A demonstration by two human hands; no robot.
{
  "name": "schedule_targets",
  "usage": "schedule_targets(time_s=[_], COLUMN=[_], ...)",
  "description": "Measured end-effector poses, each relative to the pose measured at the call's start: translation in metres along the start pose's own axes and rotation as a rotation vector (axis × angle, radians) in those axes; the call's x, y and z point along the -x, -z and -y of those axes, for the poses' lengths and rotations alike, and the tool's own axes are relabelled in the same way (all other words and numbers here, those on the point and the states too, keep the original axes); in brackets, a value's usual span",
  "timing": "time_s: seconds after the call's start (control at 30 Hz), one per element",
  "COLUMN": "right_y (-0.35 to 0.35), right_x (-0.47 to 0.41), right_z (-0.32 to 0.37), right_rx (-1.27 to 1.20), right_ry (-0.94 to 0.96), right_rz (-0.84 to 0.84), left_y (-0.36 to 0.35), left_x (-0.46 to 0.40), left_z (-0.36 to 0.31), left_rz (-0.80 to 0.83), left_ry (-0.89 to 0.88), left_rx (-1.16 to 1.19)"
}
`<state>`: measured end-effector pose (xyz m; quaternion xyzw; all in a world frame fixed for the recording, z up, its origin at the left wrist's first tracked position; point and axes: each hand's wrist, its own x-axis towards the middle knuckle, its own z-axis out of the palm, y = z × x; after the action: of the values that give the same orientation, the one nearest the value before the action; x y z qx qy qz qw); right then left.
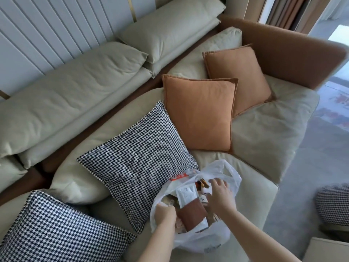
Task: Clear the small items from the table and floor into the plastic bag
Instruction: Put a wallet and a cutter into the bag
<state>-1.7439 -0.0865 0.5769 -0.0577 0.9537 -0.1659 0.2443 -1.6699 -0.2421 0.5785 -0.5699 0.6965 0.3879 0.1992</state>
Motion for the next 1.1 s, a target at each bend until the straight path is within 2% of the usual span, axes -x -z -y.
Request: schedule_targets(time_s=[0.1,0.23,0.33,0.47,0.7,0.87,1.0,1.1], right_y=[0.012,0.017,0.013,0.011,0.032,0.09,0.11,0.103], right_x=[-0.023,-0.045,-0.057,-0.06,-0.032,-0.012,0.01,0.03], right_z=[-0.018,-0.042,-0.054,-0.055,-0.045,-0.029,-0.026,-0.029], right_rx=[0.123,0.142,-0.04,-0.485,-0.864,-1.029,-0.966,-0.919], right_ry=[-0.042,-0.156,-0.25,-0.336,-0.161,-0.087,-0.036,-0.091], right_rz=[-0.068,0.03,0.085,0.017,-0.102,-0.147,-0.095,-0.115], left_y=[0.0,0.001,-0.004,-0.009,-0.001,0.017,0.024,0.027], left_x=[-0.009,-0.028,-0.049,-0.049,-0.026,-0.003,0.008,0.023], left_z=[0.003,0.017,0.029,0.031,0.02,0.019,0.02,0.019], left_rz=[0.035,0.012,-0.049,-0.07,-0.129,-0.078,0.009,0.097], left_ry=[-0.001,-0.03,-0.06,-0.074,-0.056,-0.047,-0.121,-0.187], left_rx=[0.039,-0.008,-0.006,0.107,0.314,0.286,0.264,0.238])
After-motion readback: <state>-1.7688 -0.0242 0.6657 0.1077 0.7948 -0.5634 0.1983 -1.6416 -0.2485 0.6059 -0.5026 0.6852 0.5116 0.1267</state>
